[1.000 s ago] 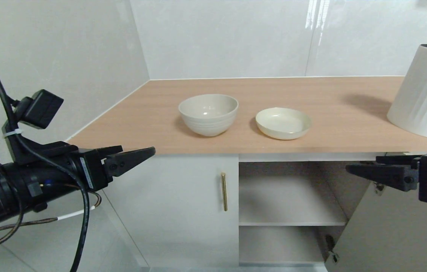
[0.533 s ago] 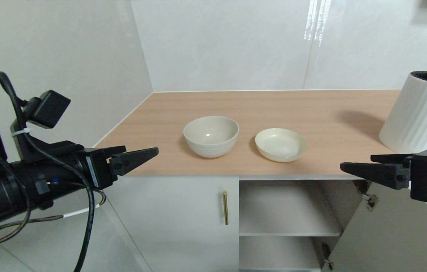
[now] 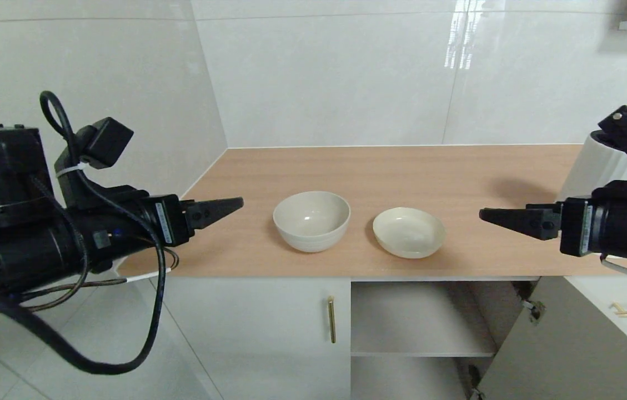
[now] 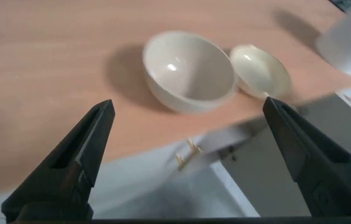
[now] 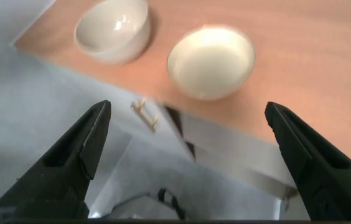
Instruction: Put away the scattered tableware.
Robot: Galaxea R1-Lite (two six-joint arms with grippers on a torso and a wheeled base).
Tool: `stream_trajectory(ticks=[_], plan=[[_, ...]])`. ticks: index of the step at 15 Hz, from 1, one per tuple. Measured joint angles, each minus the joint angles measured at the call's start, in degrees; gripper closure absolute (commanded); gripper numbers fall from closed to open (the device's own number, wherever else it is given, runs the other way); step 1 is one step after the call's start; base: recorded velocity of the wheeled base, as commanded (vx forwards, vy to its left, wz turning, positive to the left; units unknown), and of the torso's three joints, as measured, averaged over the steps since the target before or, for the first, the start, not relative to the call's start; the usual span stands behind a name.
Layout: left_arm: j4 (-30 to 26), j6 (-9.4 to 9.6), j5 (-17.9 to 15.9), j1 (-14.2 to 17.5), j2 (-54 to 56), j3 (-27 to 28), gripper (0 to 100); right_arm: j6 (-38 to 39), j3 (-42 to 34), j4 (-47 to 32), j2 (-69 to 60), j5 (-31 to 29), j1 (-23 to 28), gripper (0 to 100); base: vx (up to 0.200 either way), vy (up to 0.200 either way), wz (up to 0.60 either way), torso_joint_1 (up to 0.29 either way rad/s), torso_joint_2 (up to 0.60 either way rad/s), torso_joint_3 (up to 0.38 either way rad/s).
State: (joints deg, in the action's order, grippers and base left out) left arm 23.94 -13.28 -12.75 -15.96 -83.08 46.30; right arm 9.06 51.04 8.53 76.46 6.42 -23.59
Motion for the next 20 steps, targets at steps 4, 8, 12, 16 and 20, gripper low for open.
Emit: stream_trajectory(ticks=[4, 8, 12, 16, 20], plan=[[-11.61, -3.36, 7.89, -0.5, -6.64, 11.8, 0, 7.0, 10.47, -8.53, 9.37, -10.98, 0.13, 0, 0.0, 0.0, 0.0, 0.0, 0.0, 0.0], [-34.61, -12.53, 9.36, -2.47, -14.52, 28.15, 0, 8.51, 13.2, -11.65, 13.12, -11.86, -0.66, 0, 0.0, 0.0, 0.0, 0.0, 0.0, 0.0], [-33.77, -14.64, 16.87, -6.14, -22.15, 32.94, 0, 8.68, 13.09, -11.64, 13.99, -11.95, -1.0, 0, 0.0, 0.0, 0.0, 0.0, 0.0, 0.0], [-28.98, -17.68, 21.66, -8.63, -28.09, 34.27, 0, 8.7, 12.74, -11.59, 13.95, -12.0, -1.49, 0, 0.0, 0.0, 0.0, 0.0, 0.0, 0.0], [-28.4, -17.76, 21.72, -9.09, -30.78, 34.45, 100, 8.78, 12.68, -11.54, 13.7, -11.97, -1.52, 0, 0.0, 0.0, 0.0, 0.0, 0.0, 0.0]])
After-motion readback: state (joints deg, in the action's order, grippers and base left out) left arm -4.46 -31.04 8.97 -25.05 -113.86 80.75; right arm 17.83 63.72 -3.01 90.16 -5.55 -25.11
